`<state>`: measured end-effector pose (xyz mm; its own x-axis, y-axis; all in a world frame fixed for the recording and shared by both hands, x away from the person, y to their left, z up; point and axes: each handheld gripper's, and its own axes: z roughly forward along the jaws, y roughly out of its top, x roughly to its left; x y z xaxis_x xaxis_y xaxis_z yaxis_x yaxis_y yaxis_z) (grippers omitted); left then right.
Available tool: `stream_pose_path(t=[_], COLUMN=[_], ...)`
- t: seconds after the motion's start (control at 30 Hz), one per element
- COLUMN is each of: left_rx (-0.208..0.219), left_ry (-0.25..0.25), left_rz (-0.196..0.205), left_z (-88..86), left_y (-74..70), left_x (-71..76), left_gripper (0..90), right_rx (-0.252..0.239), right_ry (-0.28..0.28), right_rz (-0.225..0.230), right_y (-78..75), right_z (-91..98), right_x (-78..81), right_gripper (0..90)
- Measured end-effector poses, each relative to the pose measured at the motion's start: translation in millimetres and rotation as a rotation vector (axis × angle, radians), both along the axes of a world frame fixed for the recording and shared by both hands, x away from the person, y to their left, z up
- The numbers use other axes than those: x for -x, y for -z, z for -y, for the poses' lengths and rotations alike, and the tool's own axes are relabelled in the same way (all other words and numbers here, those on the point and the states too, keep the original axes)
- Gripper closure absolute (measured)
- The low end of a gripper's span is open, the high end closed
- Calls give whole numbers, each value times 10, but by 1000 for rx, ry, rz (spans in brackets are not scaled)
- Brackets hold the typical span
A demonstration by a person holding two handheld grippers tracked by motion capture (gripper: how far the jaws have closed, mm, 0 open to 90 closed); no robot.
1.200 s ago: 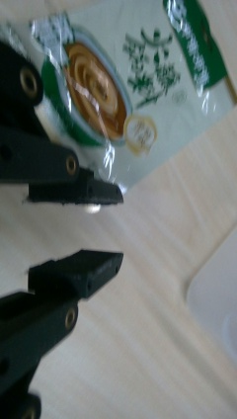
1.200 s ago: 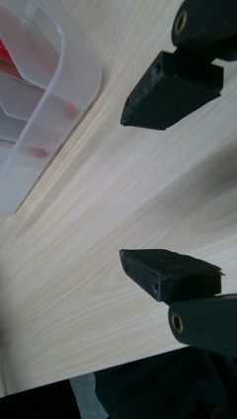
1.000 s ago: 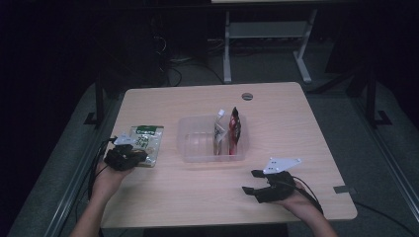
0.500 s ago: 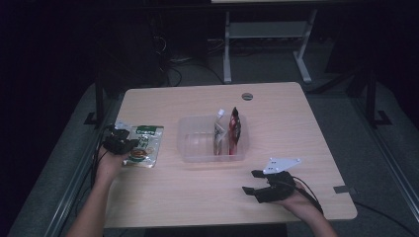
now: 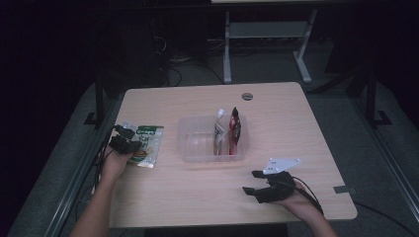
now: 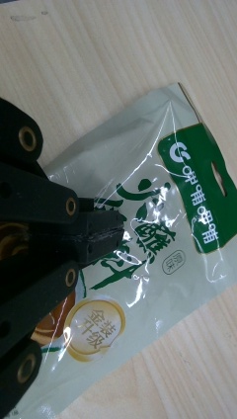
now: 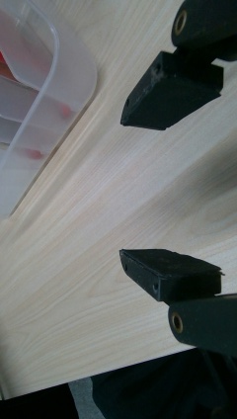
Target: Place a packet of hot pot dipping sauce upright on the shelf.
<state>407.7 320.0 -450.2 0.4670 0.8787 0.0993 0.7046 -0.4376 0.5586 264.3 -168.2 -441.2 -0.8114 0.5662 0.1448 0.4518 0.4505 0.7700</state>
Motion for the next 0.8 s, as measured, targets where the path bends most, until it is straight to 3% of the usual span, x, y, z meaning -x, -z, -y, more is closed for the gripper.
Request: stream_pose_path(t=[0.07, 0.23, 0.33, 0.47, 0.57, 0.8], left_rx=[-12, 58, 52, 94, 102, 120], left_ry=[11, 37, 68, 99, 131, 174], left_rz=[-5, -43, -50, -92, -124, -153], left_z=[17, -29, -20, -55, -64, -125], left_y=[7, 1, -8, -15, -29, -40], left_x=[1, 22, 52, 110, 225, 529], left_gripper=[900, 900, 900, 900, 900, 900], right_rx=[1, 2, 2, 3, 2, 2], right_ry=[-2, -2, -1, 2, 5, 7], right_rz=[-1, -5, -7, -7, -6, -6], right_y=[1, 5, 6, 5, 0, -8], right_z=[-1, -2, -1, 1, 10, 16], right_x=[3, 0, 0, 1, 5, 11], right_gripper=[315, 315, 316, 316, 316, 316])
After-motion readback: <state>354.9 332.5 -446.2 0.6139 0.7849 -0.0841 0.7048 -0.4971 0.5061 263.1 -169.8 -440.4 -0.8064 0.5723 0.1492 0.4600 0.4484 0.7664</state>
